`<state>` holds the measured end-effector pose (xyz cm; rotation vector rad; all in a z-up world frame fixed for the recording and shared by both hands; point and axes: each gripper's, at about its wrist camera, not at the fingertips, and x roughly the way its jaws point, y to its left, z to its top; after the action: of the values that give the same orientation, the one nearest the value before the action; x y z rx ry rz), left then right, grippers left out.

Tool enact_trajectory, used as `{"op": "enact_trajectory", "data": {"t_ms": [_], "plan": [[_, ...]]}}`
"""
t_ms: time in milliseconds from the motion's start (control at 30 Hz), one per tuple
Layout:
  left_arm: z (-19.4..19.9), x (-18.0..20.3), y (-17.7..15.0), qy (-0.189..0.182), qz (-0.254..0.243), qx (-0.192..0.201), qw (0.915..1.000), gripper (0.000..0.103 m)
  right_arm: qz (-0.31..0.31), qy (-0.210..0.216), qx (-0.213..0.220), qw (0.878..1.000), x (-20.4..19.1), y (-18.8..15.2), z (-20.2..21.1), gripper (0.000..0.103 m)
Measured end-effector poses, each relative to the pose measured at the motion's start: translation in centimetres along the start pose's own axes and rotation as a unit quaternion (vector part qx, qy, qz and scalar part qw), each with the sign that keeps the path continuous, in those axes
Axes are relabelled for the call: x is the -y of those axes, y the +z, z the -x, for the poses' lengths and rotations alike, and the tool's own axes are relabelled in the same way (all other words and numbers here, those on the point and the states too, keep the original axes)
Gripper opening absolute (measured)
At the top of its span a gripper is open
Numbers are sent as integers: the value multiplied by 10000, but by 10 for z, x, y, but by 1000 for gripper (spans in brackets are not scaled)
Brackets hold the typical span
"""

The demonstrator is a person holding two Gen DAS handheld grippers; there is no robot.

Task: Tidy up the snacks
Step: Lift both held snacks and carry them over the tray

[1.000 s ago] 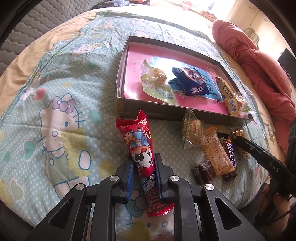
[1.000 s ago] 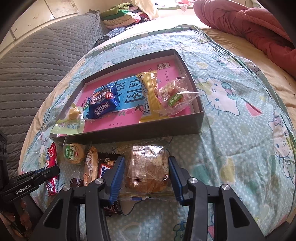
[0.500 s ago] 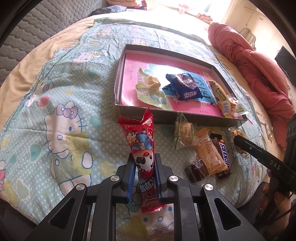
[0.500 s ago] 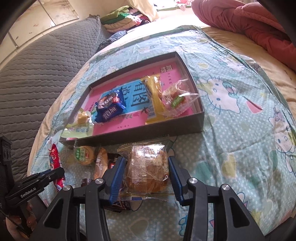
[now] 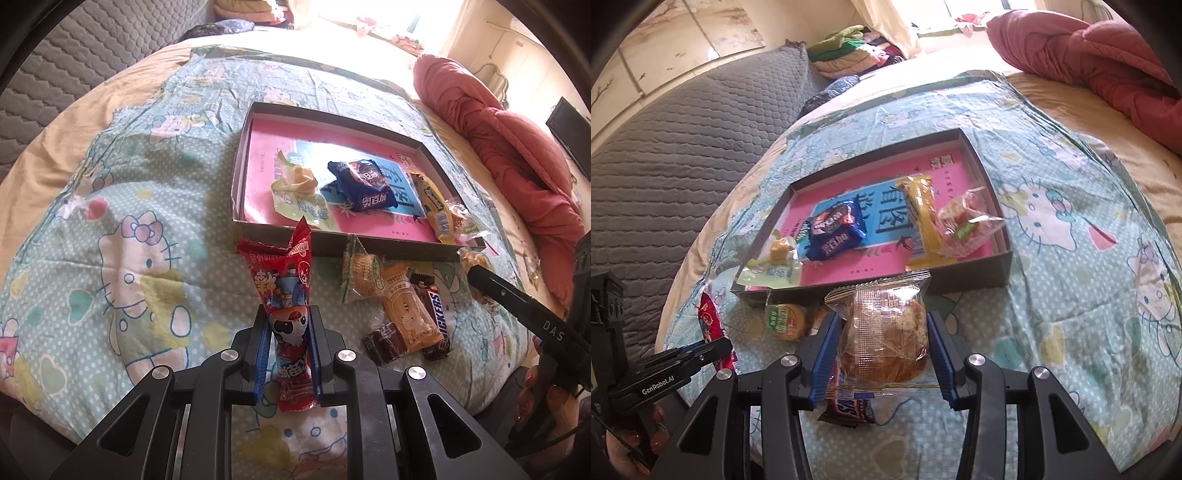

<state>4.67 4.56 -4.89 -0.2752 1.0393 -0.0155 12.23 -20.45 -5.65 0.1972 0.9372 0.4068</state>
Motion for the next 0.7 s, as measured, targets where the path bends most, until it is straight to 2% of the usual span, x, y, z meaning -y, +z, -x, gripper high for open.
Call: {"op": "enact_trajectory", "data": {"t_ms": [700], "plan": [[19,14,9,-44,-231,304,9993,19,362,75,240,9990,-15,4,10,47]]}}
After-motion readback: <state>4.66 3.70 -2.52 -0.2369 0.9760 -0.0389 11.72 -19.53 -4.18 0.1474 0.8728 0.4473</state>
